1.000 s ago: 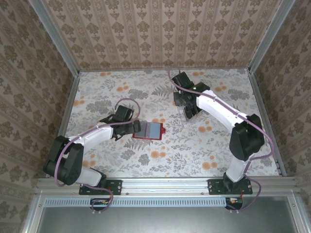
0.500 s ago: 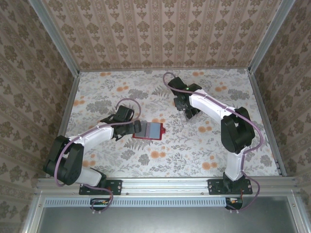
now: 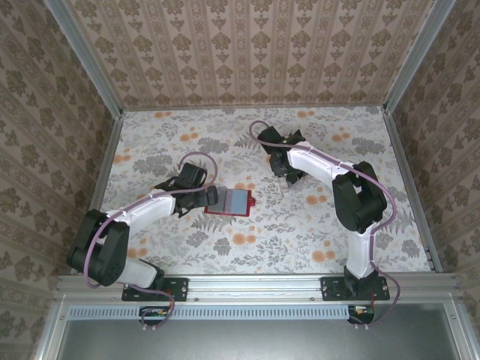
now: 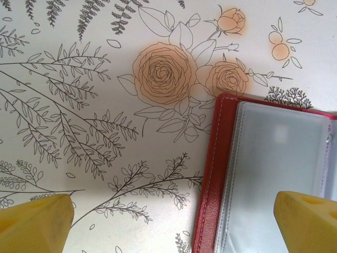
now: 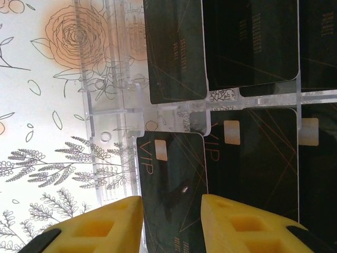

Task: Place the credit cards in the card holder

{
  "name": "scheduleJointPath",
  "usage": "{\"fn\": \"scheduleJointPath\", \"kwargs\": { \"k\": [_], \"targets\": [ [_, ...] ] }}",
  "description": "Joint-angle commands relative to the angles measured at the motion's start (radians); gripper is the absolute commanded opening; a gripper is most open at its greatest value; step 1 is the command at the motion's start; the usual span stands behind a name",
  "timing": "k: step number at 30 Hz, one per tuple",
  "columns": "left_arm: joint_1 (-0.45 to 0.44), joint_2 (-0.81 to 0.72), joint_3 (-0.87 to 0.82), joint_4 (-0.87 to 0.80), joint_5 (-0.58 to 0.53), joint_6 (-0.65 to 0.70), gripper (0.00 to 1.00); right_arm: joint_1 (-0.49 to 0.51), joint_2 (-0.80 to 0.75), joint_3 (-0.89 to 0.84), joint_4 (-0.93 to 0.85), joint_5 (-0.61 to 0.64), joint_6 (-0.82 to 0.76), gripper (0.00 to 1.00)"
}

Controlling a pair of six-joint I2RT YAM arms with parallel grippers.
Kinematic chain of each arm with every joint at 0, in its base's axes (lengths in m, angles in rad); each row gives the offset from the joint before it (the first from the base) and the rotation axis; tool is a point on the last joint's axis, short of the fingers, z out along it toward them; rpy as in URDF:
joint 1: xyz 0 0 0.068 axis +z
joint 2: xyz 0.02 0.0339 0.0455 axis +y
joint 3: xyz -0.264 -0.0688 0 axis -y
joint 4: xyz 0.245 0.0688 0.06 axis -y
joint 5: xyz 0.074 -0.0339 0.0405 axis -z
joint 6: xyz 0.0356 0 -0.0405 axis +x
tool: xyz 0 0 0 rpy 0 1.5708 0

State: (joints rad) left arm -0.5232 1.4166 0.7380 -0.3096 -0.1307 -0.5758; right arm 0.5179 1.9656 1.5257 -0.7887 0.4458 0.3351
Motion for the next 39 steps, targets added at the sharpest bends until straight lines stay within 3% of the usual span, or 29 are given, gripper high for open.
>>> {"fn": "scheduleJointPath", "kwargs": {
  "k": [1, 17, 39],
  "targets": [
    [-0.003, 0.010, -0.005, -0.004, -0.014, 0.005, 1.00, 0.003, -0.013, -0.021, -0.015, 0.053, -0.018, 0.37],
    [-0.003, 0.030, -0.001, 0.004, -0.008, -0.002, 1.00, 0.002, -0.128, -0.088, 0.060, 0.029, -0.022, 0.37],
    [-0.006, 0.036, -0.008, 0.010, -0.009, -0.004, 1.00, 0.001, -0.037, -0.065, 0.021, 0.079, -0.038, 0.37]
  ]
}}
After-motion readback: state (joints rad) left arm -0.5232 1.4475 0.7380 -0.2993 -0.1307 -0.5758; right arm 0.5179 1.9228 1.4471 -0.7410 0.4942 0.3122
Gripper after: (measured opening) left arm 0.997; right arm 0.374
